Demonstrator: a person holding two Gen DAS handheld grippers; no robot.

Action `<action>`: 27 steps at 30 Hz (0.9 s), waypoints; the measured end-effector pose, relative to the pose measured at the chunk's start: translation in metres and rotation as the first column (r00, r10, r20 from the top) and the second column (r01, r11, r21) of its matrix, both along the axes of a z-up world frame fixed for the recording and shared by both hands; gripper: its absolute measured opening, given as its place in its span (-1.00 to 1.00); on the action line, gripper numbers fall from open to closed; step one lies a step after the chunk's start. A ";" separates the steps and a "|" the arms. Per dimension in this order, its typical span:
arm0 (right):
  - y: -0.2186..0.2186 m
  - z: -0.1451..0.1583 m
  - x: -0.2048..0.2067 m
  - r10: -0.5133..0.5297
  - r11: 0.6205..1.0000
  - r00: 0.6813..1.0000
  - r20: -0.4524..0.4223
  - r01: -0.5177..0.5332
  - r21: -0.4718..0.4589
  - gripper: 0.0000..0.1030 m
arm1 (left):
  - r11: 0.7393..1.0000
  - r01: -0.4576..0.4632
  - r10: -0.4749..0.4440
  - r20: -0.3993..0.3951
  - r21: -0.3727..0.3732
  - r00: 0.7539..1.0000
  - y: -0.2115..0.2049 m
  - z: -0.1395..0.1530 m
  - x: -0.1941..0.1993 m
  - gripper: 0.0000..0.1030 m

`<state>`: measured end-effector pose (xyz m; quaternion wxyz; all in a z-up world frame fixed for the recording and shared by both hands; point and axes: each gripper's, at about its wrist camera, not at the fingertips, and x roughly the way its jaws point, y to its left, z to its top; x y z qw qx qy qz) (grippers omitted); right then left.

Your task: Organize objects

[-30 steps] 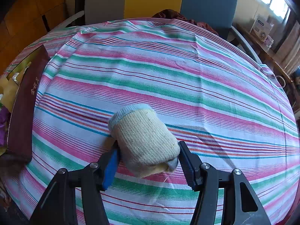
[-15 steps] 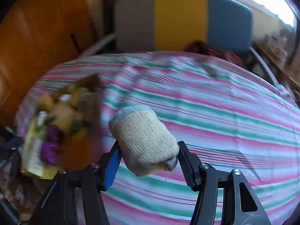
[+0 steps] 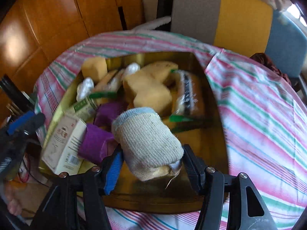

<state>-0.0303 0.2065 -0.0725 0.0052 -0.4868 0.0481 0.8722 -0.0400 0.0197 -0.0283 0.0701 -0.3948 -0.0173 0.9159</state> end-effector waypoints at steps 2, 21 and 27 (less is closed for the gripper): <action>-0.004 -0.008 0.000 -0.012 1.000 1.000 0.016 0.011 0.023 0.25 | 1.000 -0.030 0.030 0.002 0.000 1.000 0.000 0.001 -0.001 0.07; -0.006 0.050 0.053 -0.143 0.988 0.965 -0.219 0.153 0.027 0.86 | 0.998 -0.064 0.065 -0.089 0.008 0.994 0.011 0.026 0.025 0.03; -0.010 0.048 0.059 -0.140 0.989 0.967 -0.214 0.149 0.026 0.86 | 0.998 -0.060 0.059 -0.116 -0.004 0.991 0.014 0.027 0.030 0.01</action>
